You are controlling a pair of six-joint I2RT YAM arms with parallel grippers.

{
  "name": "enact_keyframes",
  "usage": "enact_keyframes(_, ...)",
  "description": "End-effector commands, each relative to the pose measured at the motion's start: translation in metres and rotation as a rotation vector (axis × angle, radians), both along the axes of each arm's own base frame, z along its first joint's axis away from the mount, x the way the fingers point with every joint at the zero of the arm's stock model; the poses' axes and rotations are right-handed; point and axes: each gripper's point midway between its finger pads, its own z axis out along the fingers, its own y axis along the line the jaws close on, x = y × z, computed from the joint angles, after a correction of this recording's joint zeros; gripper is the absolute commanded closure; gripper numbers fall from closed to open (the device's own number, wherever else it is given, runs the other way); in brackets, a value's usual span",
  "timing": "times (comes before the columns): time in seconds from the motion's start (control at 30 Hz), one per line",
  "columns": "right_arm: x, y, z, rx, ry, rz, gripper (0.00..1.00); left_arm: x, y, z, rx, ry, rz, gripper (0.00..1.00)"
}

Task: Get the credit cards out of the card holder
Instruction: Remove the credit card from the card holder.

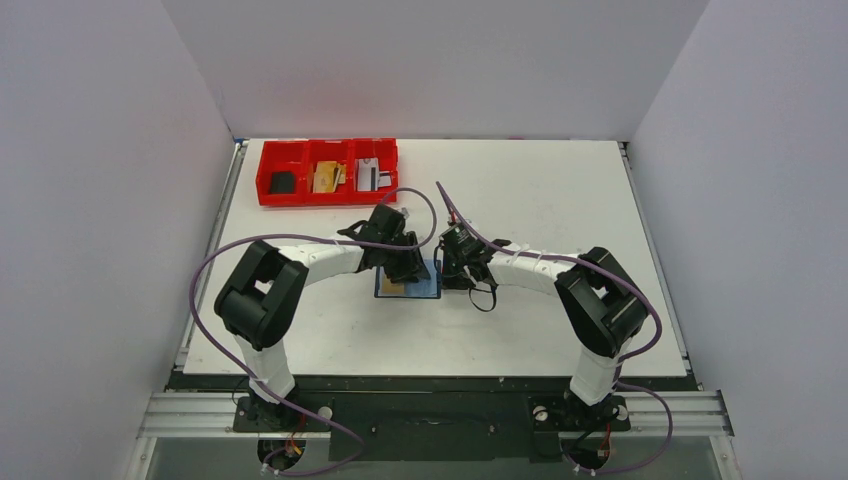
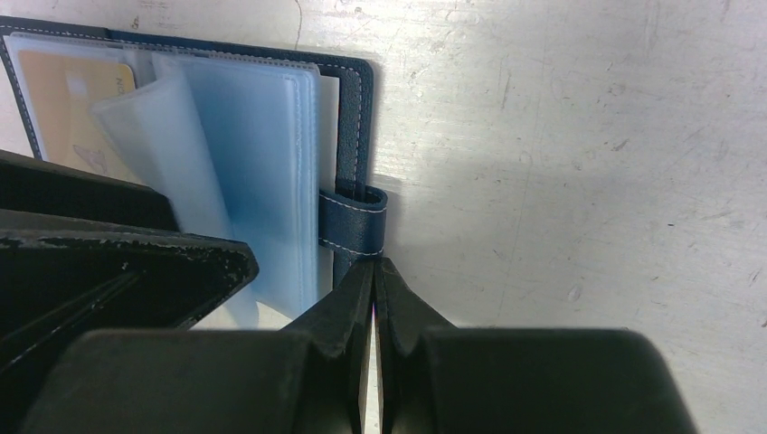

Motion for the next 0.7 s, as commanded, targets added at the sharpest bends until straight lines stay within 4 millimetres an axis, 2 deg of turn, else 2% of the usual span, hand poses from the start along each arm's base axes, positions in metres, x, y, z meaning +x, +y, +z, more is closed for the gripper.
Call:
enact_keyframes(0.0, 0.001, 0.0, 0.001, 0.0, -0.007, 0.009, 1.0, 0.016, -0.019, 0.018, -0.077, -0.083, -0.034, 0.61)
enact_keyframes(0.27, 0.003, -0.003, 0.023, 0.023, -0.047, -0.006, 1.0, 0.016, -0.022, 0.022, -0.103, -0.1, -0.042, 0.51)
enact_keyframes(0.5, 0.007, -0.011, 0.06, 0.064, -0.116, -0.046, 1.0, 0.016, -0.022, 0.025, -0.107, -0.101, -0.045, 0.46)
enact_keyframes(0.67, 0.01, -0.004, 0.078, 0.109, -0.143, -0.036, 1.0, 0.019, -0.016, 0.028, -0.078, -0.104, -0.029, 0.45)
